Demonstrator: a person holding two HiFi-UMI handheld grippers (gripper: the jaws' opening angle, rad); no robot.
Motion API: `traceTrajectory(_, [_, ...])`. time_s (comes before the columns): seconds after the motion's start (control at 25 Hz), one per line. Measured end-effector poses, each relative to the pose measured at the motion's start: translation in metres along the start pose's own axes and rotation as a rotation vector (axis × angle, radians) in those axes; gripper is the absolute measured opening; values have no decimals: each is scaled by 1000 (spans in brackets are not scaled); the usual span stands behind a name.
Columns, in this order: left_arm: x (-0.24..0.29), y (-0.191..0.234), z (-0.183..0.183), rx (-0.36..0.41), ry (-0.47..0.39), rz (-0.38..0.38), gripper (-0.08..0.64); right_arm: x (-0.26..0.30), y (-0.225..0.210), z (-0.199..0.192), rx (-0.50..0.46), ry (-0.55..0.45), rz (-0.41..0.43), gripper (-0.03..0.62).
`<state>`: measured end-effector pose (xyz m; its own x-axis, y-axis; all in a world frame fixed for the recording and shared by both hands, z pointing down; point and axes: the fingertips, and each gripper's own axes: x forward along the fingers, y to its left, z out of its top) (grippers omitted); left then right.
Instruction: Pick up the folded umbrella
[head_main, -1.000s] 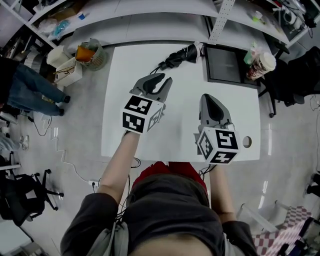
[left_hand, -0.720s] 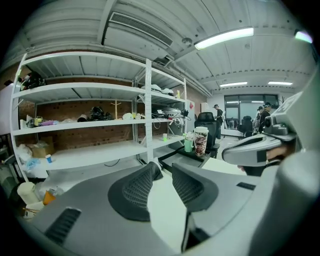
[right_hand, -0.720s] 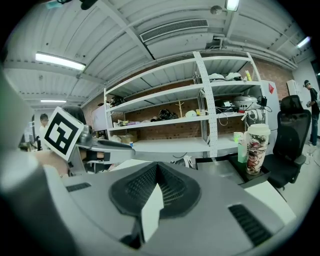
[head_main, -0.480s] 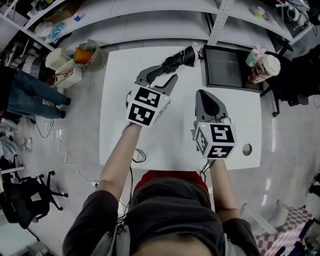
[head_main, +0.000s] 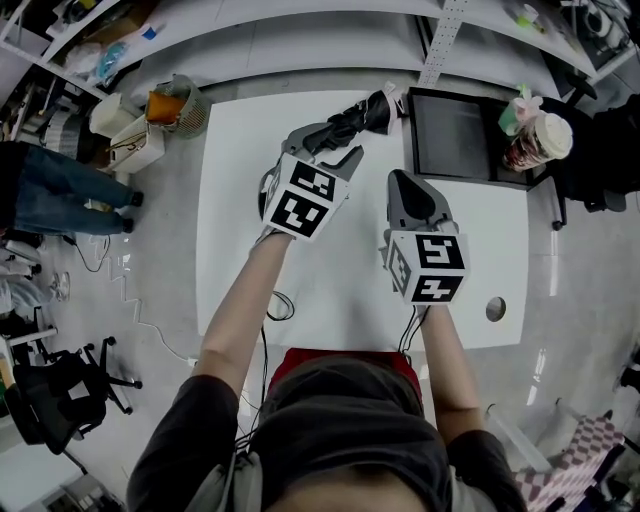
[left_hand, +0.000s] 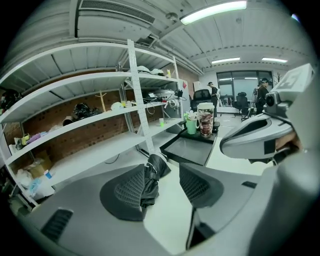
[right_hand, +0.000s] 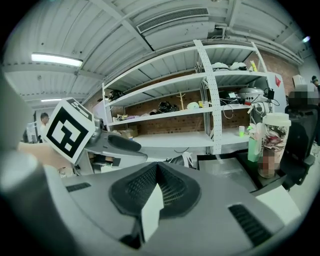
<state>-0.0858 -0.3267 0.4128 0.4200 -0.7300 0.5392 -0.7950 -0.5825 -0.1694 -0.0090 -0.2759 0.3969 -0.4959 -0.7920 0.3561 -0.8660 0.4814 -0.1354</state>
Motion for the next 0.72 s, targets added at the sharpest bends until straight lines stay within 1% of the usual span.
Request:
traceTrajectory(0.24, [27,6,-7,19,47,-3,227,24,-6,-9,1,33,23,18])
traceTrajectory(0.44, [47,9,-11,22,87,-15,242,38,-15,-16,11,53,25,18])
traceTrajectory(0.72, [70,15,-20,46,140,-29,252,58,-21,-27,32,82,39,18])
